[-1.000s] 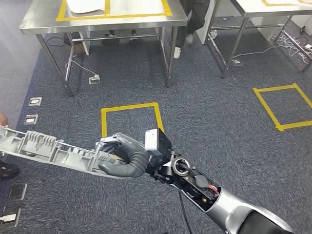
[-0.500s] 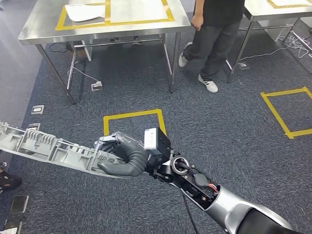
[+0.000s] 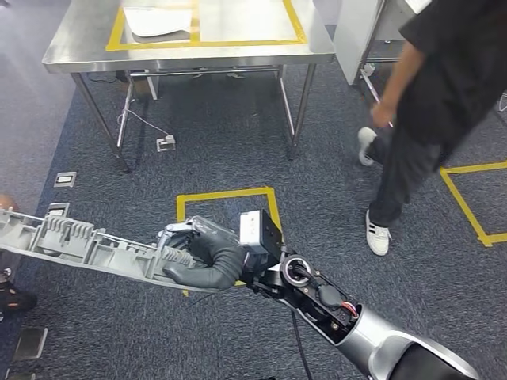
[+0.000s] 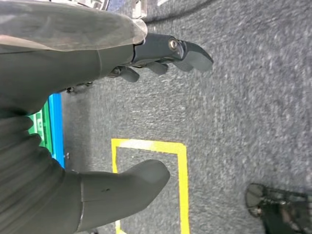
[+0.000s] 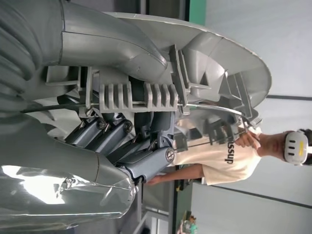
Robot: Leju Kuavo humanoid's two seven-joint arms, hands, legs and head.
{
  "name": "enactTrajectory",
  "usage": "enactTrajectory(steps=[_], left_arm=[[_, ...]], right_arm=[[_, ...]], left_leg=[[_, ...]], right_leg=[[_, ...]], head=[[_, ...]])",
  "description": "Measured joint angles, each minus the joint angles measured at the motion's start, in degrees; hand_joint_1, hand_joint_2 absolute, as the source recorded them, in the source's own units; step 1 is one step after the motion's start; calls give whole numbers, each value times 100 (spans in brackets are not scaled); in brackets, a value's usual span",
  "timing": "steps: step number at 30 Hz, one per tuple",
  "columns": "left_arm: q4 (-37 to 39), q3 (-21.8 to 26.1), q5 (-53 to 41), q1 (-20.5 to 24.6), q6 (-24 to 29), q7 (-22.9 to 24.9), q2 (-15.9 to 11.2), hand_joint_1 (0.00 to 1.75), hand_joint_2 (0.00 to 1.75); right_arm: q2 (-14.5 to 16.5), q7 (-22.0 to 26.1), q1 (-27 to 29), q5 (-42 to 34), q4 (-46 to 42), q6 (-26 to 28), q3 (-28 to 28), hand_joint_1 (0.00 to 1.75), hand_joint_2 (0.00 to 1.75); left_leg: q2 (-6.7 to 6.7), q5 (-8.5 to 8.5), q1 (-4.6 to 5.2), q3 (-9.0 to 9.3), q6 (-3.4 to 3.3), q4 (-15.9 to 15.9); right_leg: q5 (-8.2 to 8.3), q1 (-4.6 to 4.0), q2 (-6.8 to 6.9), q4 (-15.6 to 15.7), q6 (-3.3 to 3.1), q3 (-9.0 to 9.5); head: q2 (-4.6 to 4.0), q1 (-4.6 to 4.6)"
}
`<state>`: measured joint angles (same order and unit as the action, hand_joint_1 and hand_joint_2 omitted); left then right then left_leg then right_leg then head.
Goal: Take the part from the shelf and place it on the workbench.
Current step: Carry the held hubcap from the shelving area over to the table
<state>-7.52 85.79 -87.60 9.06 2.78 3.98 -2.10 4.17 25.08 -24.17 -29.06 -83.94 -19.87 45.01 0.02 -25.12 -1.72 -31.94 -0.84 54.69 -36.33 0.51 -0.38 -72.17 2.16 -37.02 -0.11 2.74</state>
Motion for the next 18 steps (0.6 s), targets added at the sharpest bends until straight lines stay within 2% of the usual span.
enactTrajectory(steps=[1,2,3,5,6,7,9,10,11,12,14,15,16,17,18], left_arm=[[0,0,0,-1,7,0,-2,0,175],[0,0,1,-1,9,0,-3,0,175],[0,0,1,-2,12,0,-2,0,175],[0,2,3,5,16,1,10,0,175],[0,4,3,11,20,2,15,0,175],[0,5,4,19,24,2,19,0,175],[0,9,7,39,36,4,16,0,175],[0,13,9,52,42,7,17,0,175],[1,24,10,67,49,11,23,0,175],[1,39,12,76,57,14,30,0,175],[1,80,16,74,70,19,38,0,175],[1,99,18,66,77,20,35,0,175],[1,118,20,55,85,22,31,0,175],[1,130,21,44,94,24,26,0,175],[1,137,22,34,101,25,21,0,175]], right_arm=[[0,-1,2,-1,5,-2,1,175,175],[0,-2,2,-1,12,-8,1,175,175],[0,-2,2,-1,18,-16,1,175,175],[0,7,1,-7,34,-38,2,175,175],[3,13,-3,-11,40,-51,3,175,175],[10,19,-14,-17,48,-67,4,175,175],[37,25,-59,-24,55,-92,10,175,175],[49,27,-84,-25,58,-101,13,175,175],[62,30,-103,-25,64,-113,16,175,175],[74,37,-112,-25,70,-126,21,175,175],[95,50,-120,-26,94,-150,38,175,175],[101,52,-122,-28,111,-154,48,175,175],[103,49,-128,-40,133,-153,55,175,175],[103,40,-138,-59,153,-151,59,175,175],[104,28,-149,-78,169,-149,61,175,175]], left_leg=[[-12,-69,4,92,4,-3],[-24,-143,9,198,10,-6],[-33,-218,15,298,19,-14],[-47,-359,35,470,62,-15],[-55,-418,39,530,93,-31],[-60,-446,43,585,128,-21],[-53,-443,32,627,183,54],[-44,-408,30,554,202,235],[-38,-405,26,387,216,510],[-34,-445,26,140,226,869],[-35,-709,32,-402,243,1510],[-35,-854,34,-597,248,1644],[-35,-922,36,-714,246,1609],[-34,-861,37,-749,238,1411],[-36,-640,38,-722,225,1088]], right_leg=[[-36,0,1,76,-2,-78],[83,-1,1,318,-19,-85],[372,-8,2,669,-53,-50],[1110,-45,6,1348,-133,-2],[1353,-71,8,1531,-165,33],[1450,-90,9,1615,-193,68],[1418,-97,1,1662,-242,222],[1394,-86,-3,1696,-275,287],[1368,-78,-7,1722,-303,348],[1333,-71,-9,1739,-331,397],[1231,-78,-15,1746,-367,493],[1171,-82,-26,1747,-373,557],[1102,-85,-38,1746,-372,638],[1031,-86,-50,1746,-368,729],[958,-87,-62,1747,-357,819]], head=[[0,22],[0,48],[0,77],[-1,105],[-1,103],[-1,92],[0,80],[0,67],[0,41],[0,6],[0,-68],[0,-95],[0,-115],[0,-137],[0,-158]])
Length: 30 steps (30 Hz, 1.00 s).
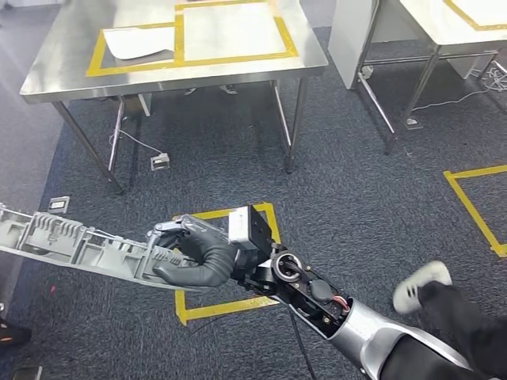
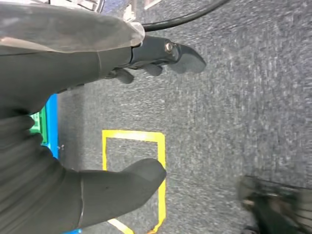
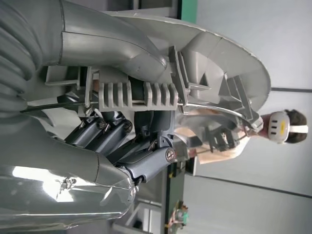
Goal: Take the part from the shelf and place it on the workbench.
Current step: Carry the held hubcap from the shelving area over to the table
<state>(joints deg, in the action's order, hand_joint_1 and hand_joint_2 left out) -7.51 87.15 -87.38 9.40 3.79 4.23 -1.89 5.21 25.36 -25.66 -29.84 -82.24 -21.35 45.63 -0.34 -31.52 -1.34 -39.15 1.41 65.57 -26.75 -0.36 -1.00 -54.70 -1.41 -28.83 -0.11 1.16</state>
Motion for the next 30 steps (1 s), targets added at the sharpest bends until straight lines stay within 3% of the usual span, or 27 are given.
enactTrajectory(steps=[2,3,4,7,8,9,11,12,13,14,16,18,19,21,23,25,27,28,29,30], left_arm=[[0,7,-1,-22,12,1,-10,0,175],[0,10,-1,-30,16,2,-14,0,175],[-1,13,0,-37,21,5,-16,0,175],[-1,20,5,-17,27,36,-5,0,175],[-1,22,8,-8,29,47,-1,0,175],[-1,26,10,-5,31,54,2,0,175],[-1,34,11,-5,34,57,1,0,175],[-1,37,9,-6,34,57,1,0,175],[-1,38,5,-6,34,56,3,0,175],[-1,38,2,-6,34,56,7,0,175],[-1,38,-4,-11,29,56,16,0,175],[-1,38,-8,-12,26,54,19,0,175],[-1,38,-10,-13,26,52,17,0,175],[-1,38,-13,-5,26,47,15,0,175],[0,37,-16,0,22,36,15,0,175],[0,36,-19,-4,18,15,11,0,175],[-1,36,-20,-11,17,-1,1,0,175],[-1,36,-20,-12,17,-4,-4,0,175],[-1,36,-20,-13,17,-5,-8,0,175],[-1,36,-20,-14,17,-5,-11,0,175]], right_arm=[[1,-21,-26,-32,28,2,7,175,175],[2,-29,-37,-40,38,2,16,175,175],[3,-35,-47,-51,45,7,26,175,175],[5,-62,-64,-95,47,31,40,175,175],[5,-68,-70,-109,47,37,40,175,175],[5,-71,-72,-120,47,43,40,175,175],[5,-69,-69,-128,53,44,42,175,175],[5,-68,-64,-128,62,48,43,175,175],[5,-68,-59,-127,70,58,43,175,175],[5,-70,-58,-127,78,77,42,175,175],[4,-75,-59,-125,81,115,38,175,175],[4,-79,-63,-122,78,138,37,175,175],[5,-80,-61,-121,76,147,37,175,175],[5,-84,-55,-118,71,168,36,175,175],[5,-92,-47,-117,67,197,30,175,175],[5,-99,-36,-117,65,220,29,175,175],[5,-100,-21,-117,66,225,33,175,175],[5,-100,-14,-117,67,225,33,175,175],[5,-103,-7,-117,68,225,32,175,175],[5,-105,-1,-117,69,223,32,175,175]], left_leg=[[-17,686,15,90,-40,-701],[-25,950,28,118,-65,-903],[-28,1094,41,127,-95,-989],[19,1063,39,183,-187,-998],[44,1034,31,219,-217,-1018],[70,1001,24,258,-242,-1034],[125,924,24,337,-268,-1040],[154,882,23,386,-267,-1040],[184,838,20,446,-261,-1040],[216,792,15,515,-250,-1040],[276,701,10,655,-211,-1044],[343,634,36,734,-151,-1040],[391,614,54,750,-121,-1044],[518,578,64,783,-65,-1063],[441,437,42,756,-18,-911],[206,106,24,463,6,-272],[91,-144,25,30,15,502],[73,-124,27,-96,13,662],[62,13,27,-112,3,581],[35,238,26,-18,-14,274]], right_leg=[[-137,-14,-28,-19,40,101],[-196,-23,-49,-34,71,125],[-241,-26,-72,-43,100,131],[-373,-14,-75,-107,201,133],[-468,-10,-41,-278,239,52],[-602,1,-1,-582,274,-106],[-863,29,31,-1416,324,-592],[-895,45,36,-1723,341,-807],[-806,59,46,-1824,355,-930],[-603,70,66,-1689,363,-942],[-39,71,258,-935,356,-730],[246,19,495,-310,298,-531],[251,-5,545,-189,259,-500],[225,-10,421,-121,163,-466],[251,9,280,-74,85,-403],[268,22,148,-50,28,-369],[262,14,-2,-51,3,-362],[257,8,-82,-52,-3,-353],[251,5,-164,-53,-5,-340],[243,4,-245,-54,-4,-324]], head=[[0,-47],[0,-53],[0,-53],[0,-18],[0,9],[0,43],[0,112],[0,136],[0,159],[0,179],[0,229],[0,266],[0,264],[0,235],[0,190],[0,108],[0,36],[0,16],[0,2],[0,-9]])
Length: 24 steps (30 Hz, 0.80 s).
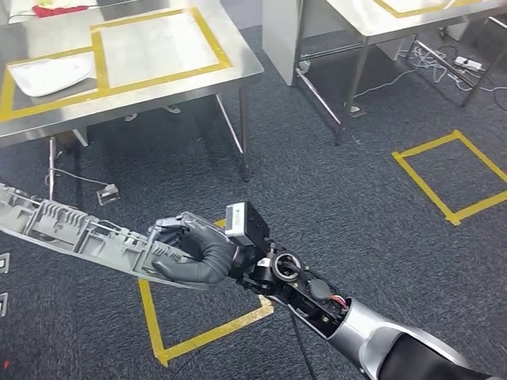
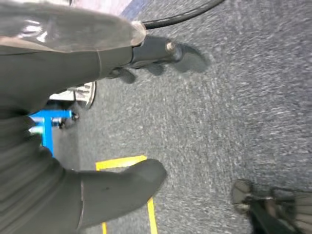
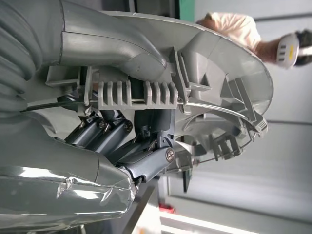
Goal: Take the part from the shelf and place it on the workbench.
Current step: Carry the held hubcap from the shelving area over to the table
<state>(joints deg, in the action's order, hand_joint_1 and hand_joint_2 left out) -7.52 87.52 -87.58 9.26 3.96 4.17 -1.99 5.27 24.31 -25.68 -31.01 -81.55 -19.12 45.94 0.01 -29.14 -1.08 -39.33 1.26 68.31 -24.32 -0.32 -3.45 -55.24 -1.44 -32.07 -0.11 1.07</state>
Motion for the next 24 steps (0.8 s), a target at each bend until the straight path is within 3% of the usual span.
enactTrajectory(steps=[2,4,5,9,12,20,22,24], left_arm=[[0,1,0,-3,1,0,-13,0,175],[0,1,0,13,3,1,-27,0,175],[0,1,0,27,6,2,-33,0,175],[0,1,0,52,24,3,-37,0,175],[0,2,2,45,26,39,-37,0,175],[0,2,2,49,26,79,-35,0,175],[0,2,2,48,26,78,-24,0,175],[0,4,3,32,26,72,-13,0,175]], right_arm=[[0,1,4,1,1,-13,0,175,175],[0,10,5,5,1,-32,1,175,175],[0,16,6,15,1,-38,1,175,175],[0,42,5,92,1,-47,4,175,175],[0,44,2,112,1,-48,8,175,175],[0,39,-5,110,1,-48,32,175,175],[0,26,-12,134,1,-43,37,175,175],[0,-3,-30,184,1,-24,44,175,175]], left_leg=[[-182,449,-7,303,-43,-836],[-317,611,-2,463,-76,-1272],[-310,604,6,472,-89,-1308],[-301,604,27,487,-98,-1330],[-320,602,48,490,-121,-1329],[-319,557,90,505,-245,-1308],[-275,560,65,574,-291,-1375],[-228,562,46,654,-327,-1437]], right_leg=[[-28,-10,-138,-19,24,11],[-55,-17,-233,-35,66,-8],[-65,-20,-262,-41,90,-15],[-96,2,-261,-27,50,2],[-97,18,-237,-1,59,24],[-121,80,-258,79,254,74],[-203,64,-144,-28,297,47],[-488,42,113,-587,324,-206]], head=[[0,-24],[0,-32],[0,-30],[0,6],[0,25],[0,31],[0,43],[0,68]])
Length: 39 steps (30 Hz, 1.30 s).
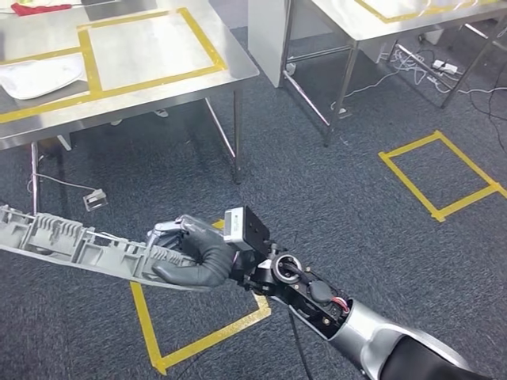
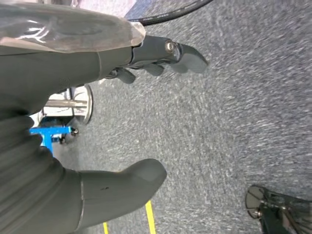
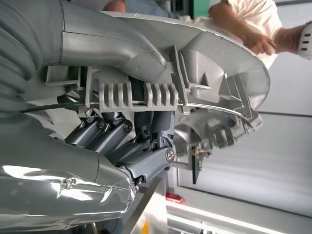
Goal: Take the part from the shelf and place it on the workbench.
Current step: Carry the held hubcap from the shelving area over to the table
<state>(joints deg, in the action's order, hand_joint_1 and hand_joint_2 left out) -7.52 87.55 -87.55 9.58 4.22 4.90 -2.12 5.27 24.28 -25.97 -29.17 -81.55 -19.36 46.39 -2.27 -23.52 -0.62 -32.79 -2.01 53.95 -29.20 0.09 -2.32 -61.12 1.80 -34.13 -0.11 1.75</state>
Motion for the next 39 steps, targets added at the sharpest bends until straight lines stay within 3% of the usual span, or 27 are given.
enactTrajectory(steps=[2,3,4,6,8,10,12,14,15,17,18,19,20,21,23,24,26,29,30,32,33,34,35,37,39], left_arm=[[0,3,1,-15,0,-10,0,0,175],[0,4,1,-21,0,-15,0,0,175],[0,5,1,-26,0,-17,0,0,175],[0,5,0,-32,0,-21,3,0,175],[5,8,0,-33,-1,-23,48,0,175],[11,13,0,-30,-1,-25,106,0,175],[13,19,0,-24,1,-26,113,0,175],[17,26,0,-19,0,-26,110,0,175],[20,32,0,-16,0,-26,104,0,175],[24,45,-2,-18,0,-23,102,0,175],[24,51,-3,-26,-1,-20,93,0,175],[24,54,-4,-36,-1,-16,85,0,175],[24,55,-5,-47,-2,-13,76,0,175],[24,55,-6,-54,-4,-11,65,0,175],[26,56,-7,-49,-10,-11,75,0,175],[28,57,-7,-40,-13,-11,88,0,175],[29,59,-7,-25,-16,-11,92,0,175],[31,60,-8,-17,-14,-14,92,0,175],[31,60,-9,-15,-13,-14,90,0,175],[31,60,-9,-15,-14,-14,91,0,175],[31,60,-9,-15,-16,-13,91,0,175],[31,60,-9,-15,-17,-11,92,0,175],[31,60,-9,-15,-18,-6,93,0,175],[31,60,-9,-17,-17,9,101,0,175],[32,61,-9,-16,-14,29,110,0,175]], right_arm=[[0,-31,-2,46,0,23,8,175,175],[0,-46,4,67,0,35,12,175,175],[0,-63,7,91,0,45,16,175,175],[0,-89,4,123,0,67,21,175,175],[-2,-96,2,128,2,83,21,175,175],[-5,-95,2,126,3,90,25,175,175],[-4,-101,-8,128,-4,97,28,175,175],[-3,-109,-28,129,-13,105,28,175,175],[-3,-110,-33,129,-16,107,28,175,175],[-6,-105,-29,127,-17,104,36,175,175],[-7,-107,-20,127,-17,106,41,175,175],[-7,-114,-10,128,-17,117,45,175,175],[-7,-124,0,130,-17,130,47,175,175],[-7,-134,7,132,-17,142,47,175,175],[-7,-147,7,134,-21,153,50,175,175],[-8,-149,6,134,-29,152,54,175,175],[-9,-154,6,135,-45,148,62,175,175],[-11,-168,7,139,-56,147,62,175,175],[-11,-169,6,141,-63,144,62,175,175],[-14,-167,11,145,-75,130,61,175,175],[-15,-166,22,143,-79,122,61,175,175],[-15,-166,34,138,-80,118,61,175,175],[-15,-167,47,130,-81,115,61,175,175],[-15,-165,55,112,-83,114,56,175,175],[-15,-158,56,94,-86,105,50,175,175]], left_leg=[[21,-14,-6,39,-10,-21],[19,-27,-10,62,-4,-32],[2,-47,-12,96,7,-38],[-54,-106,-2,199,35,-56],[-110,-154,-17,274,71,-88],[-174,-166,-85,291,132,-125],[-240,-180,-114,338,188,-193],[-120,-284,-77,258,236,-26],[-17,-398,-71,89,272,264],[120,-611,-106,-444,376,1072],[145,-618,-132,-664,428,1349],[170,-506,-161,-778,478,1409],[209,-290,-194,-771,526,1235],[277,-21,-228,-657,576,870],[423,253,-240,-451,623,295],[452,257,-236,-420,584,202],[373,167,-220,-456,440,274],[249,111,-196,-437,289,321],[221,98,-185,-424,245,318],[169,65,-146,-412,177,313],[139,45,-119,-401,147,311],[110,31,-90,-380,128,311],[80,18,-61,-349,114,310],[26,-6,-23,-275,108,303],[-8,-29,10,-235,126,299]], right_leg=[[-311,1,149,-808,12,-436],[-329,4,168,-1034,10,-583],[-207,6,173,-1019,-5,-616],[355,-11,117,-330,-97,-382],[773,-32,-36,371,-233,-91],[840,-58,-118,560,-305,21],[856,-49,-51,705,-320,145],[801,23,47,1037,-298,399],[758,64,104,1186,-284,517],[681,93,217,1226,-251,584],[633,113,281,1197,-228,601],[571,141,343,1147,-194,620],[496,177,400,1080,-149,640],[409,217,451,992,-94,658],[233,239,525,799,31,647],[166,223,549,726,82,633],[84,198,595,663,139,645],[-136,242,526,444,154,625],[-310,239,444,145,142,491],[-674,195,309,-728,93,39],[-761,164,284,-1091,64,-173],[-733,135,270,-1263,24,-298],[-589,102,262,-1194,-31,-312],[-98,20,233,-488,-185,-64],[181,-45,199,199,-308,208]], head=[[0,9],[0,5],[0,17],[0,34],[0,-6],[0,-3],[0,85],[0,90],[0,61],[0,-28],[0,-47],[0,-56],[0,-71],[0,-85],[0,-142],[0,-146],[0,-86],[0,56],[0,99],[0,182],[0,214],[0,236],[0,247],[0,260],[0,244]])
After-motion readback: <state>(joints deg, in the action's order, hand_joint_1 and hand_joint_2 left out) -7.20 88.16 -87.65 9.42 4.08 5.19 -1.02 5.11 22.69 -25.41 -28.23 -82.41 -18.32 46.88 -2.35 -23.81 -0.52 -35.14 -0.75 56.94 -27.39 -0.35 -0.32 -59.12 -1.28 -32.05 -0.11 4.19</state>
